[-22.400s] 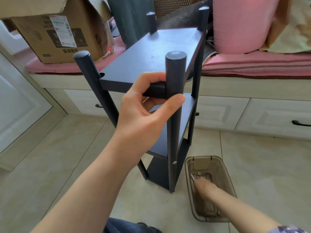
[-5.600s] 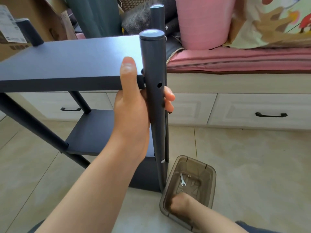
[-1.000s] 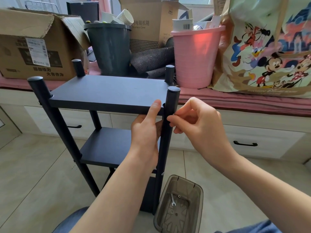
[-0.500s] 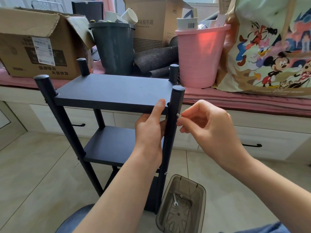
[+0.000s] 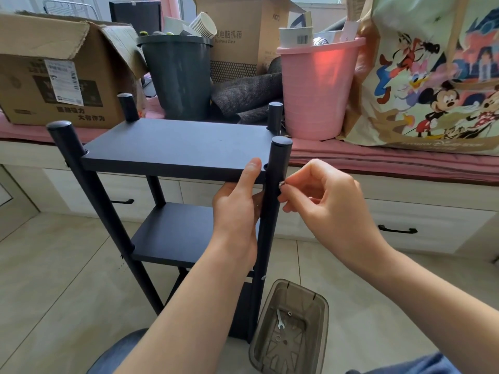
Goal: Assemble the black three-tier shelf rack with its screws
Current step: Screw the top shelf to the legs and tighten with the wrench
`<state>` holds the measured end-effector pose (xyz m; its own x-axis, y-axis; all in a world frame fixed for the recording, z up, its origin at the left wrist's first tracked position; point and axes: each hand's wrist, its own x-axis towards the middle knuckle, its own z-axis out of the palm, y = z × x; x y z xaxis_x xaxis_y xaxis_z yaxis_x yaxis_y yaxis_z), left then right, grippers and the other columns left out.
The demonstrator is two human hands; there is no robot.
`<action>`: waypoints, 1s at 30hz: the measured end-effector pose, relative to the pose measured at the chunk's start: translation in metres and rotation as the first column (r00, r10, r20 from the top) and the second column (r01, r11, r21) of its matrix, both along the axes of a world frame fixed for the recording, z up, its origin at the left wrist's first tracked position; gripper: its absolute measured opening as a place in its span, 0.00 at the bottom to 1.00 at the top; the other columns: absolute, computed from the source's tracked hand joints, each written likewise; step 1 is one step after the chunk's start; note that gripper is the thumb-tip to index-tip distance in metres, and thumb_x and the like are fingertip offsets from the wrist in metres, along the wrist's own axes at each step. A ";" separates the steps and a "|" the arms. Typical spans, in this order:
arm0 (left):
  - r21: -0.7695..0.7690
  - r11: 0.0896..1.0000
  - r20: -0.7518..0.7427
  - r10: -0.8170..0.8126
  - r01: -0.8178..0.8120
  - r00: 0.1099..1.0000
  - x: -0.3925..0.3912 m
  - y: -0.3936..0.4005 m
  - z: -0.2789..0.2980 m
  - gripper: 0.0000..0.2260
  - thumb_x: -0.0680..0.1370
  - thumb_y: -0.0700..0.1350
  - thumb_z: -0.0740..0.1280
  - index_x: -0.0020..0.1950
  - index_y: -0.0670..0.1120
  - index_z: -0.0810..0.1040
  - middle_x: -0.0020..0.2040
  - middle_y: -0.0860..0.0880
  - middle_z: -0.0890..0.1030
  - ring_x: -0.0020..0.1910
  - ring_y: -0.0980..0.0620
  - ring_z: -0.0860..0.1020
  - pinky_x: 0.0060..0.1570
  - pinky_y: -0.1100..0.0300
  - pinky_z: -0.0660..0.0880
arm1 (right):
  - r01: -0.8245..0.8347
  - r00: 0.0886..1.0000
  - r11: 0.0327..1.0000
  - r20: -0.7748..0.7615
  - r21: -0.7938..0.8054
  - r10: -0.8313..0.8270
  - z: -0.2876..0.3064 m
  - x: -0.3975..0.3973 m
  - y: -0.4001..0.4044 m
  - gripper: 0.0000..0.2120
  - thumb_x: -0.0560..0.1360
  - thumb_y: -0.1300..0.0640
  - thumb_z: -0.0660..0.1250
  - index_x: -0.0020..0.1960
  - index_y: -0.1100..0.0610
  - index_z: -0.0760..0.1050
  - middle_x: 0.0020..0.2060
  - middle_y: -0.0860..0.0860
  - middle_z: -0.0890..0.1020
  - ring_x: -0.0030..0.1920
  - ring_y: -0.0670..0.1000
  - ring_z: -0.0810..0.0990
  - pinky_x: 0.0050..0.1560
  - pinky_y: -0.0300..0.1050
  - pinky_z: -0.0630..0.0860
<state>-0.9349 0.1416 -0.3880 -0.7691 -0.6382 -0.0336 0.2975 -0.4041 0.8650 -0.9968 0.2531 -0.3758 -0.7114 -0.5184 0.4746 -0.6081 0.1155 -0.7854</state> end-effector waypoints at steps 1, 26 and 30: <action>0.000 1.000 0.000 0.000 0.000 1.000 0.000 0.000 0.000 0.08 0.80 0.50 0.69 0.47 0.47 0.82 0.38 0.50 0.86 0.36 0.52 0.84 0.43 0.58 0.81 | 0.006 1.000 1.000 -0.012 0.005 -0.006 0.000 0.000 0.000 0.05 0.76 0.63 0.71 0.43 0.56 0.77 0.35 0.48 0.84 0.37 0.48 0.84 0.43 0.51 0.82; 0.007 1.000 0.025 -0.020 0.020 0.999 0.001 -0.001 -0.001 0.11 0.80 0.53 0.69 0.51 0.46 0.82 0.44 0.49 0.88 0.42 0.51 0.86 0.44 0.59 0.79 | 0.198 0.947 0.950 -0.299 0.243 -0.121 -0.001 0.005 -0.001 0.12 0.79 0.45 0.64 0.42 0.52 0.75 0.31 0.45 0.80 0.32 0.50 0.79 0.39 0.51 0.77; 0.009 1.000 0.021 -0.013 0.013 1.000 0.001 0.000 -0.001 0.09 0.80 0.52 0.69 0.46 0.48 0.83 0.42 0.49 0.87 0.40 0.51 0.85 0.44 0.59 0.81 | 0.215 0.937 0.936 -0.328 0.280 -0.117 0.000 0.004 0.000 0.09 0.79 0.49 0.65 0.44 0.52 0.76 0.32 0.46 0.81 0.34 0.52 0.79 0.40 0.52 0.78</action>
<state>-0.9342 0.1414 -0.3887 -0.7764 -0.6278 -0.0554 0.2741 -0.4155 0.8673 -0.9925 0.2530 -0.3759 -0.6478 -0.5597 0.5168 -0.7608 0.4404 -0.4766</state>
